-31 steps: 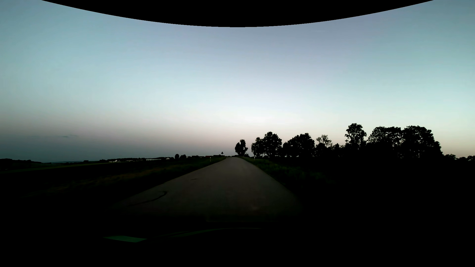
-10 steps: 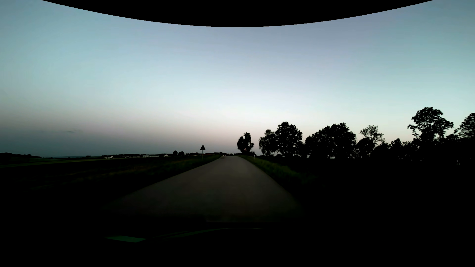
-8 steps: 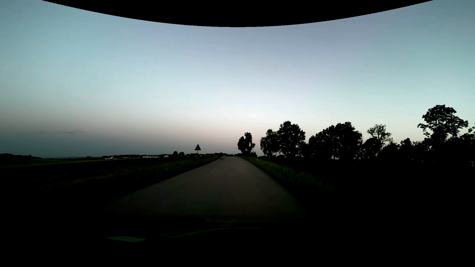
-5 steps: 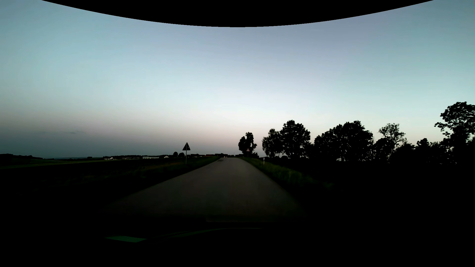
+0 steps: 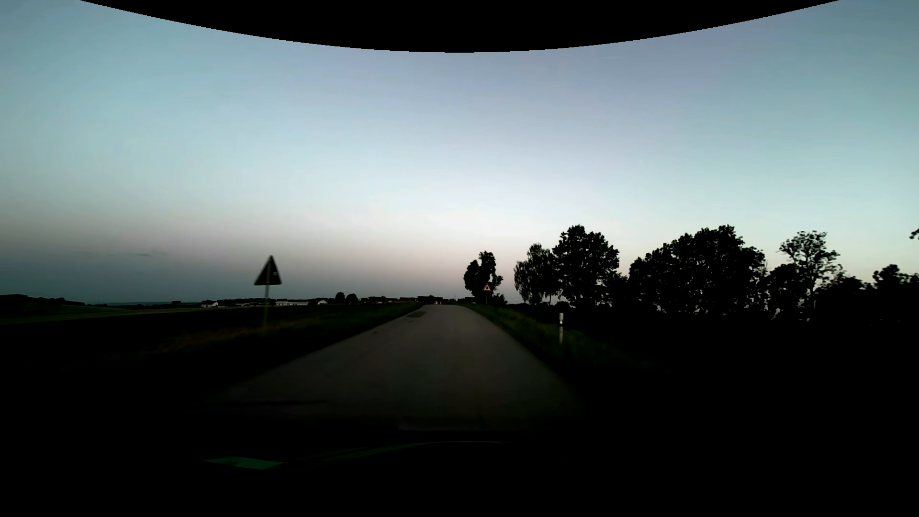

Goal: Follow the waypoints while adhering to traffic rules and regulations

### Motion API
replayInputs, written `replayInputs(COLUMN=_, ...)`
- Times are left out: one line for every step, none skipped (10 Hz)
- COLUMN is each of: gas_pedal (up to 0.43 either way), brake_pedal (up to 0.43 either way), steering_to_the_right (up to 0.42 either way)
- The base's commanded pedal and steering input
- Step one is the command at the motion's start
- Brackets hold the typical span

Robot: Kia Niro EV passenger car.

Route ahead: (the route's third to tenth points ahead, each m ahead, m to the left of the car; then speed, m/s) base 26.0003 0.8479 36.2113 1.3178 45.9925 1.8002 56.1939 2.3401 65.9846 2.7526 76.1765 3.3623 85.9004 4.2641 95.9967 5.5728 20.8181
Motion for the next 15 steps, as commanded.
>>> replayInputs(gas_pedal=0.169, brake_pedal=0.0, steering_to_the_right=-0.001)
replayInputs(gas_pedal=0.169, brake_pedal=0.0, steering_to_the_right=-0.001)
replayInputs(gas_pedal=0.169, brake_pedal=0.0, steering_to_the_right=-0.001)
replayInputs(gas_pedal=0.169, brake_pedal=0.0, steering_to_the_right=-0.001)
replayInputs(gas_pedal=0.169, brake_pedal=0.0, steering_to_the_right=-0.002)
replayInputs(gas_pedal=0.169, brake_pedal=0.0, steering_to_the_right=-0.002)
replayInputs(gas_pedal=0.169, brake_pedal=0.0, steering_to_the_right=-0.003)
replayInputs(gas_pedal=0.169, brake_pedal=0.0, steering_to_the_right=-0.003)
replayInputs(gas_pedal=0.169, brake_pedal=0.0, steering_to_the_right=-0.003)
replayInputs(gas_pedal=0.169, brake_pedal=0.0, steering_to_the_right=-0.003)
replayInputs(gas_pedal=0.169, brake_pedal=0.0, steering_to_the_right=-0.004)
replayInputs(gas_pedal=0.169, brake_pedal=0.0, steering_to_the_right=-0.004)
replayInputs(gas_pedal=0.169, brake_pedal=0.0, steering_to_the_right=-0.004)
replayInputs(gas_pedal=0.169, brake_pedal=0.0, steering_to_the_right=-0.004)
replayInputs(gas_pedal=0.169, brake_pedal=0.0, steering_to_the_right=-0.005)
